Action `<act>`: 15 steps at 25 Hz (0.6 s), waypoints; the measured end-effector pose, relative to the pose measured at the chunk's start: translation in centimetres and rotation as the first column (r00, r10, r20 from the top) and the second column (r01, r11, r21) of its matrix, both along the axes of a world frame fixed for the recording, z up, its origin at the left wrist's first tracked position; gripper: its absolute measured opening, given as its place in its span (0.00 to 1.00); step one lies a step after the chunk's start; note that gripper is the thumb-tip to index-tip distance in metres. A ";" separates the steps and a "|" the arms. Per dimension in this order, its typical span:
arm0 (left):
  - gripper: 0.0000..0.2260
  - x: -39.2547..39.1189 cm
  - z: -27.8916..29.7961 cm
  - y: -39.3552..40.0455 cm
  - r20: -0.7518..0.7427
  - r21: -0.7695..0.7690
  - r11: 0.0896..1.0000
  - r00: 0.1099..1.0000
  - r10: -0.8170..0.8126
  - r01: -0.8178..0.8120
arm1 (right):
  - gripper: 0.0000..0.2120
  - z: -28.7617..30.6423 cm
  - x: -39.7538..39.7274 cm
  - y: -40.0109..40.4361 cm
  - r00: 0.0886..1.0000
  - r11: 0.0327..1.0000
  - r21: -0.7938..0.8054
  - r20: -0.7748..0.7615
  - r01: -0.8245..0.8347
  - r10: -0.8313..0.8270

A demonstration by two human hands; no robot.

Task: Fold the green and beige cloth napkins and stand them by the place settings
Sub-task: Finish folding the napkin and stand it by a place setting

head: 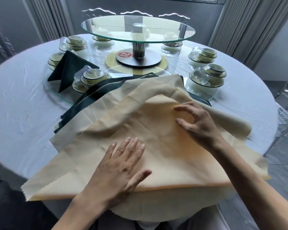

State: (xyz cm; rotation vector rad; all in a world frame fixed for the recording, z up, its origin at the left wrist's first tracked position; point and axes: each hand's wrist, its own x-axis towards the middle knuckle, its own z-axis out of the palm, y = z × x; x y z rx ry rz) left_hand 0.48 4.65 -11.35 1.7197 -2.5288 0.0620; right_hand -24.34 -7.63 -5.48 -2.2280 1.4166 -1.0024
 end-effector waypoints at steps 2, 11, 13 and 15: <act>0.32 -0.5 0.3 0.1 -0.005 -0.052 0.998 0.999 -0.042 0.042 | 0.15 1.0 1.1 -1.3 0.999 0.999 -0.018 -0.003 0.041 -0.041; 0.29 -1.1 -1.4 0.2 0.028 -0.073 0.997 0.999 -0.024 0.026 | 0.17 2.5 3.7 -5.4 0.964 0.990 0.001 -0.227 0.143 -0.139; 0.28 -1.2 -1.6 0.2 0.036 -0.114 0.993 0.999 -0.026 0.030 | 0.18 2.4 3.9 -5.5 0.958 0.988 -0.005 -0.245 0.152 -0.149; 0.28 -1.4 -1.5 0.3 0.024 -0.132 0.991 0.999 -0.034 0.036 | 0.19 2.4 4.1 -5.6 0.952 0.987 -0.011 -0.262 0.160 -0.157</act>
